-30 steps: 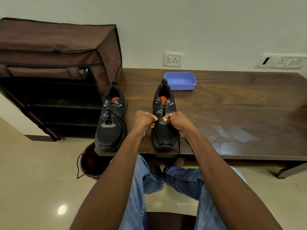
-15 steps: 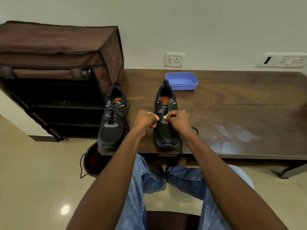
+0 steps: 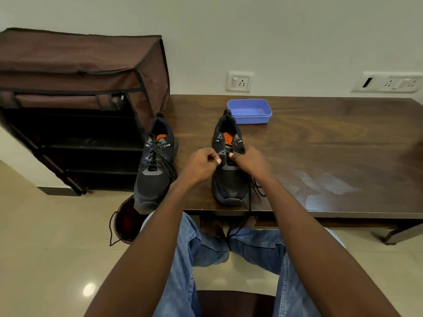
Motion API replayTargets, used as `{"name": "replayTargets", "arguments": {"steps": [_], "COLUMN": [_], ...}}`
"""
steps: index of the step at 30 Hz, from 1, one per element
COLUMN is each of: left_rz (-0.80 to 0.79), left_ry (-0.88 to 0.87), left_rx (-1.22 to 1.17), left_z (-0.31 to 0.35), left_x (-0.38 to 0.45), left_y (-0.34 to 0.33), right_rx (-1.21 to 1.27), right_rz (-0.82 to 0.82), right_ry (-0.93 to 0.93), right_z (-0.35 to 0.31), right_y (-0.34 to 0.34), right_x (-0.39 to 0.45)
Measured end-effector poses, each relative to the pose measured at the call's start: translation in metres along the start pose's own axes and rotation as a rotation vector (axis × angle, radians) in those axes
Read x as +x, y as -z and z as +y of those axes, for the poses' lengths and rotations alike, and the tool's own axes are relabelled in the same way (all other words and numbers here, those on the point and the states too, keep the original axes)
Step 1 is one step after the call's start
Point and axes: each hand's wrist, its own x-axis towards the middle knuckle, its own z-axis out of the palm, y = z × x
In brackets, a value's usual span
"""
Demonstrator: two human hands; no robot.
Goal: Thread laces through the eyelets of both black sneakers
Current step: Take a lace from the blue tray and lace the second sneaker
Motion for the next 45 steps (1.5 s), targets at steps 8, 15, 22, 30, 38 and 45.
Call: {"name": "replayTargets", "arguments": {"steps": [8,15,22,30,38,45], "left_rz": [-0.350,-1.415,-0.432,-0.139,-1.282,-0.692], "left_ry": [0.125,0.470,0.205,0.071,0.231,0.327], "left_rx": [-0.958,-0.225,-0.618,0.006,0.243,0.151], "left_z": [-0.005,-0.012,-0.001,-0.001,0.005,0.004], "left_x": [-0.027,-0.053,-0.032,-0.013,-0.051,-0.031], "left_y": [0.045,0.018,0.018,-0.009,0.002,0.012], "right_rx": [0.180,0.149,0.156,0.133,0.111,0.178], "right_rz": [0.021,0.043,0.021,0.019,0.028,0.011], "right_ry": [-0.118,-0.139,-0.146,-0.137,-0.168,-0.190], "right_z": [0.003,0.004,0.011,0.015,0.013,0.014], "right_y": [0.013,0.003,0.006,0.003,0.005,0.007], "right_x": [0.005,0.009,0.013,0.018,0.015,0.016]}}
